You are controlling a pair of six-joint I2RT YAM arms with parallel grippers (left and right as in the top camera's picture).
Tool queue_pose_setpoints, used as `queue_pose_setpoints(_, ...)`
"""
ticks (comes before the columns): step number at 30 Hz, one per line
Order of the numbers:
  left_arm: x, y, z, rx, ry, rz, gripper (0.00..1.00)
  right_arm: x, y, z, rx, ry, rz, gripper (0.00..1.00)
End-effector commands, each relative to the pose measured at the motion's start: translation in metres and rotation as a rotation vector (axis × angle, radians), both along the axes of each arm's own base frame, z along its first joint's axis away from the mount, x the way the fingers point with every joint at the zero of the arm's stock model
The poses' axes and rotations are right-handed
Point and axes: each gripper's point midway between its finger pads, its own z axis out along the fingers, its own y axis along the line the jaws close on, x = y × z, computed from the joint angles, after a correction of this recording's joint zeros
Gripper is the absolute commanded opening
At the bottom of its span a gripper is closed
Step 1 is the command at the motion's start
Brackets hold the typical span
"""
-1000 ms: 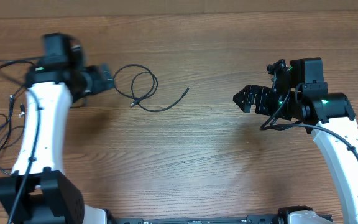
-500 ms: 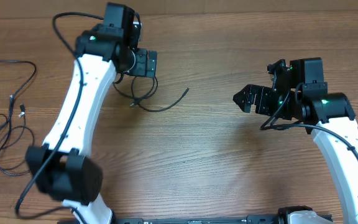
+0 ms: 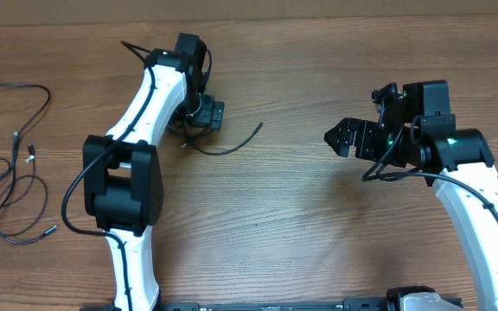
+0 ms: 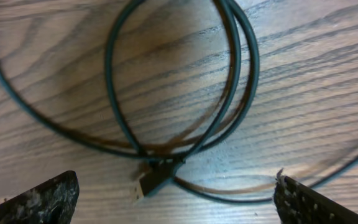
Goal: Untangle cables
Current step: 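Lower the left gripper onto the last black cable coil and grasp it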
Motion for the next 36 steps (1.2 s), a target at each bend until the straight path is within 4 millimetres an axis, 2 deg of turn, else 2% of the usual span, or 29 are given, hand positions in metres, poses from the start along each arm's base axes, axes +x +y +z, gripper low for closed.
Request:
queue_pose_setpoints(1,-0.002,-0.001,-0.021,-0.003,0.046,-0.068,1.0,0.001,-0.001,0.001,-0.004,-0.004,-0.005,1.0)
queue_pose_setpoints(9,-0.008,-0.015,-0.042,-0.074,0.104,-0.086,0.98,0.001,-0.001,0.001,-0.003,-0.004,-0.005,1.0)
queue_pose_setpoints(23,-0.008,-0.029,-0.044,-0.072,0.092,-0.118,0.98,0.001,-0.001,0.001,-0.004,-0.004,-0.005,1.0)
queue_pose_setpoints(29,-0.012,-0.04,-0.044,-0.07,0.094,-0.144,0.91,0.001,-0.001,0.001,-0.004,-0.004,-0.005,1.0)
queue_pose_setpoints(31,-0.014,-0.044,-0.044,-0.069,0.099,-0.153,0.86,0.001,-0.001,0.001,-0.006,-0.005,-0.002,1.0)
queue_pose_setpoints(34,-0.022,-0.048,-0.044,-0.063,0.124,-0.165,0.72,0.001,-0.001,0.001,-0.006,-0.005,-0.002,1.0)
queue_pose_setpoints(36,-0.031,-0.049,-0.044,-0.055,0.158,-0.17,0.68,0.001,-0.001,0.001,-0.006,-0.005,-0.002,1.0)
